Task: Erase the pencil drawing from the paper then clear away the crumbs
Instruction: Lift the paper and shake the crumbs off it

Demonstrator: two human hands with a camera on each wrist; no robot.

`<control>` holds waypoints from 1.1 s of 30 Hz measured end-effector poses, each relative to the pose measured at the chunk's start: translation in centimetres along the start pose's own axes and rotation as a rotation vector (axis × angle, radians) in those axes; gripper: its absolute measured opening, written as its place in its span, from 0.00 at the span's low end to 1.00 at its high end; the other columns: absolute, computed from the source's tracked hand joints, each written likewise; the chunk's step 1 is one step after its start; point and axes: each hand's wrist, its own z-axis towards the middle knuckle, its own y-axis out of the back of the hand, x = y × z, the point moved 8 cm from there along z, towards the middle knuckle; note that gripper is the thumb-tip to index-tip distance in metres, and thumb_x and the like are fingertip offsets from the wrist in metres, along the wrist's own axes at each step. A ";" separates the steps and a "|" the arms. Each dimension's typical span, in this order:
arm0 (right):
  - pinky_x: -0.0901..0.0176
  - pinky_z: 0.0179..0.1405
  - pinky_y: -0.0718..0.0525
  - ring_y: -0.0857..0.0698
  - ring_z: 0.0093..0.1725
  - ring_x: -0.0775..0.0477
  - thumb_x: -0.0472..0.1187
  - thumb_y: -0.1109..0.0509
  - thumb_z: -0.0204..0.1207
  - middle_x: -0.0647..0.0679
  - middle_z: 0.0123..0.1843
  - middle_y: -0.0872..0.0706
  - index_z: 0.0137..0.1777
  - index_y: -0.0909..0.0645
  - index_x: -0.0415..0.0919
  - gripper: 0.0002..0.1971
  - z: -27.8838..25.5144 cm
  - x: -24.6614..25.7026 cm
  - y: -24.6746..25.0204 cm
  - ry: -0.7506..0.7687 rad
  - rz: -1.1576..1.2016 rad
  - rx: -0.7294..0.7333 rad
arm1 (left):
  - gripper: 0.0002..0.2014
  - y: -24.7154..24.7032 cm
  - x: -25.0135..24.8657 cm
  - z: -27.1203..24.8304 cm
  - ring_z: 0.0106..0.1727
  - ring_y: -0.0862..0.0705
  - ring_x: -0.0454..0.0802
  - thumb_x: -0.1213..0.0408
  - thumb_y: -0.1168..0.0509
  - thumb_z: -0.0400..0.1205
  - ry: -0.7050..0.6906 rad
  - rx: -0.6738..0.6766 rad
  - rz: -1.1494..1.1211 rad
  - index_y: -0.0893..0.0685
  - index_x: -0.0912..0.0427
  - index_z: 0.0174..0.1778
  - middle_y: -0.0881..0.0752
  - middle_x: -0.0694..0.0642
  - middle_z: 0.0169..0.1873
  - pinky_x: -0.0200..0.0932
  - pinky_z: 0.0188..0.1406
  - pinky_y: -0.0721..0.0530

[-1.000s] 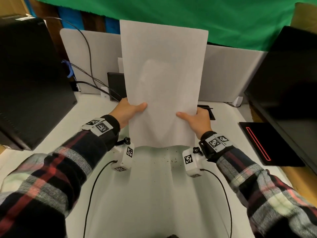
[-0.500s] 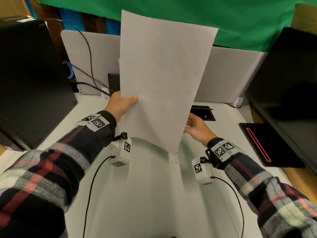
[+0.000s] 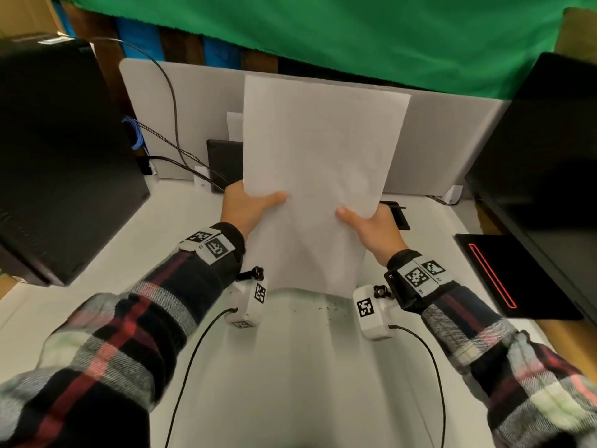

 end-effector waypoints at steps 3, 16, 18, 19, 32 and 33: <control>0.64 0.54 0.17 0.16 0.50 0.56 0.35 0.28 0.74 0.50 0.54 0.15 0.57 0.20 0.45 0.12 -0.4 -0.1 -0.5 0.006 -0.032 0.054 | 0.23 -0.4 -0.7 0.2 0.51 0.16 0.48 0.66 0.20 0.67 -0.055 -0.065 -0.004 0.17 0.58 0.57 0.14 0.52 0.50 0.41 0.53 0.18; 0.56 0.56 0.20 0.16 0.53 0.47 0.36 0.31 0.77 0.43 0.57 0.15 0.62 0.20 0.33 0.15 0.2 -0.9 3.4 -0.064 0.003 -0.135 | 0.24 -2.4 2.1 1.0 0.60 0.18 0.61 0.84 0.29 0.68 0.030 0.151 0.209 0.20 0.67 0.60 0.16 0.63 0.57 0.51 0.60 0.19; 0.56 0.57 0.20 0.16 0.54 0.47 0.36 0.31 0.77 0.42 0.59 0.15 0.63 0.21 0.33 0.15 0.2 -1.0 3.7 -0.077 0.011 -0.154 | 0.23 -2.6 3.3 0.7 0.58 0.17 0.60 0.82 0.28 0.68 0.114 0.219 0.177 0.18 0.66 0.59 0.14 0.63 0.55 0.54 0.62 0.19; 0.56 0.58 0.20 0.16 0.56 0.46 0.36 0.31 0.77 0.41 0.59 0.15 0.63 0.21 0.32 0.16 0.3 -0.9 3.8 -0.076 0.021 -0.166 | 0.22 -2.9 3.8 0.4 0.57 0.16 0.59 0.79 0.27 0.69 0.156 0.265 0.168 0.18 0.65 0.59 0.14 0.62 0.56 0.54 0.63 0.20; 0.53 0.56 0.17 0.15 0.52 0.46 0.37 0.27 0.74 0.42 0.56 0.14 0.61 0.19 0.34 0.16 0.7 -2.5 3.9 -0.114 -0.205 -0.044 | 0.22 -2.6 7.3 -2.0 0.60 0.18 0.56 0.66 0.30 0.78 0.266 0.337 0.234 0.23 0.63 0.68 0.17 0.58 0.61 0.49 0.56 0.20; 0.54 0.54 0.16 0.14 0.51 0.45 0.37 0.28 0.74 0.42 0.55 0.13 0.60 0.18 0.34 0.15 0.9 -2.2 3.6 -0.103 -0.233 -0.033 | 0.21 -1.9 7.1 -1.8 0.59 0.18 0.56 0.65 0.31 0.79 0.229 0.253 0.247 0.22 0.64 0.67 0.17 0.59 0.59 0.46 0.53 0.20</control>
